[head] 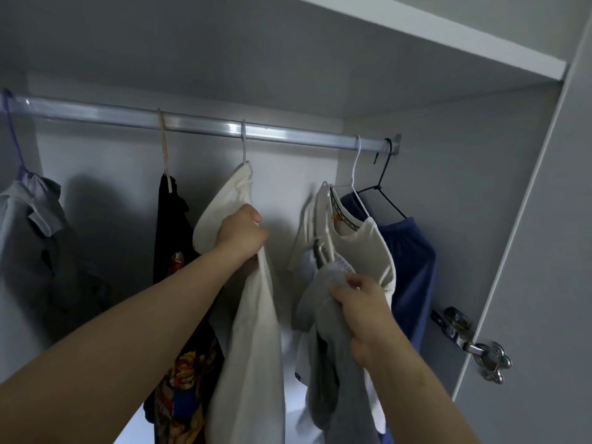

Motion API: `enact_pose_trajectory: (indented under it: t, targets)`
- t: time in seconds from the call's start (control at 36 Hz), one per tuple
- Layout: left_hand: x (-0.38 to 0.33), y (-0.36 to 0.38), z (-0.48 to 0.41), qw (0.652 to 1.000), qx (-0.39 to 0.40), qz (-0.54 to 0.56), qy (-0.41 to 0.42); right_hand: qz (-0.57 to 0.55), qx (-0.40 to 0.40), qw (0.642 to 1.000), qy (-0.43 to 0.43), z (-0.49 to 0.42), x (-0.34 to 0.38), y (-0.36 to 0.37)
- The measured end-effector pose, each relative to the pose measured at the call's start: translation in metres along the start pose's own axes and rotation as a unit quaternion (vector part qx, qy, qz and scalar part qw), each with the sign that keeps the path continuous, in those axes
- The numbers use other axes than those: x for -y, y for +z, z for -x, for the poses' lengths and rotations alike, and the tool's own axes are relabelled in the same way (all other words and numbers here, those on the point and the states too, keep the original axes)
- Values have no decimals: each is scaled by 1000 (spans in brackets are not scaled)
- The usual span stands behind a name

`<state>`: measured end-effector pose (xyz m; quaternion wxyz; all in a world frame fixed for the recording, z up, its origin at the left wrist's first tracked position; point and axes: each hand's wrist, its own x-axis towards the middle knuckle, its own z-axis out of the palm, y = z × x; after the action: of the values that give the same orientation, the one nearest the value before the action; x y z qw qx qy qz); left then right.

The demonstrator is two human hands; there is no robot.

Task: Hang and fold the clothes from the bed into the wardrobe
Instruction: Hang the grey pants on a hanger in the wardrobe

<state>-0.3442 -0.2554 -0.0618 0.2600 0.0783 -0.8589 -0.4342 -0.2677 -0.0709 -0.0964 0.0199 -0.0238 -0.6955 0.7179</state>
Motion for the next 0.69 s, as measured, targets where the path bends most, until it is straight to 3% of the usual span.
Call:
enact_pose_trajectory:
  t: [0.28,0.44,0.69]
  targets:
    - [1,-5,-1,1000,7,-16,0,51,39,998,-21,-17,27,-4]
    - [-1,-13,-3,999,15,-32,11,29,8,995,-96,-37,64,-10]
    - [-5,-17,-4,998,53,32,-21,102,22,979,-175,-92,106,18]
